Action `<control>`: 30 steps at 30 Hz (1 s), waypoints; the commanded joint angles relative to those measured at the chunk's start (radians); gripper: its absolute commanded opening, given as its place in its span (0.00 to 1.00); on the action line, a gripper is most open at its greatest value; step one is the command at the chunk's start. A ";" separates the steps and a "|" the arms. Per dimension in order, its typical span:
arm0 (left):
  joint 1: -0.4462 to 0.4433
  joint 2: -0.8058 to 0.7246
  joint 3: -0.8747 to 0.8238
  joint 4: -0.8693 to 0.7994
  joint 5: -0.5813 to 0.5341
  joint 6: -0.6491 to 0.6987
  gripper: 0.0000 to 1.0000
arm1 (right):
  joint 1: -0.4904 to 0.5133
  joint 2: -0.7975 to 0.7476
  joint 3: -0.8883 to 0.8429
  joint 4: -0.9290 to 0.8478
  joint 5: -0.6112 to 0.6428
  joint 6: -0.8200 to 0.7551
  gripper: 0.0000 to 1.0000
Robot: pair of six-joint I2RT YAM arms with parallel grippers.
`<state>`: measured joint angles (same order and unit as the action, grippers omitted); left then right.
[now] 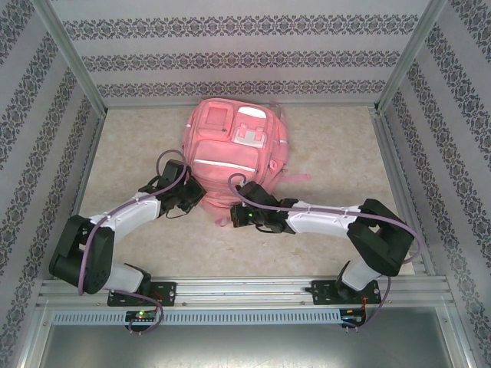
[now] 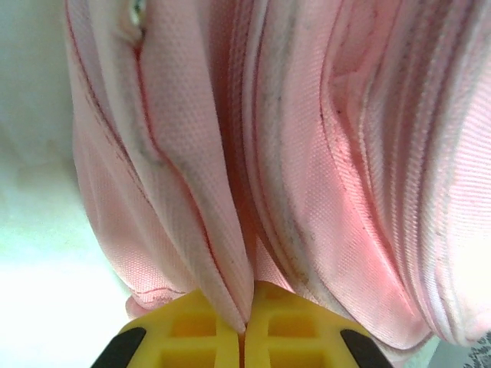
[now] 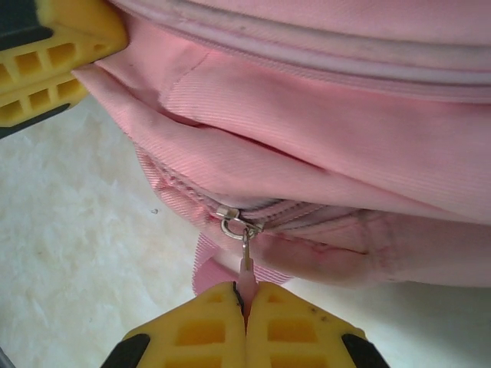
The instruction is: Pack books, pencil case, and school supplies into a backpack
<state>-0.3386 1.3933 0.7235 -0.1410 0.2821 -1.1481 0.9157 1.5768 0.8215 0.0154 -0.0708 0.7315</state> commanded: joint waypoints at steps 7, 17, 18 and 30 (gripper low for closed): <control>0.073 -0.081 0.023 -0.110 -0.103 0.066 0.02 | -0.072 -0.084 -0.106 -0.064 0.022 -0.039 0.00; 0.115 -0.129 0.088 -0.296 -0.155 0.151 0.02 | -0.094 -0.025 -0.030 -0.032 -0.101 -0.162 0.00; 0.122 -0.142 0.089 -0.303 -0.164 0.158 0.04 | -0.091 -0.013 -0.018 -0.020 -0.122 -0.157 0.00; 0.057 -0.269 0.020 -0.296 -0.046 -0.028 0.47 | 0.004 0.215 0.145 0.116 -0.090 0.011 0.00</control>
<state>-0.2428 1.1492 0.7715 -0.4194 0.2108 -1.0958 0.9005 1.7546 0.9344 0.0891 -0.1879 0.6960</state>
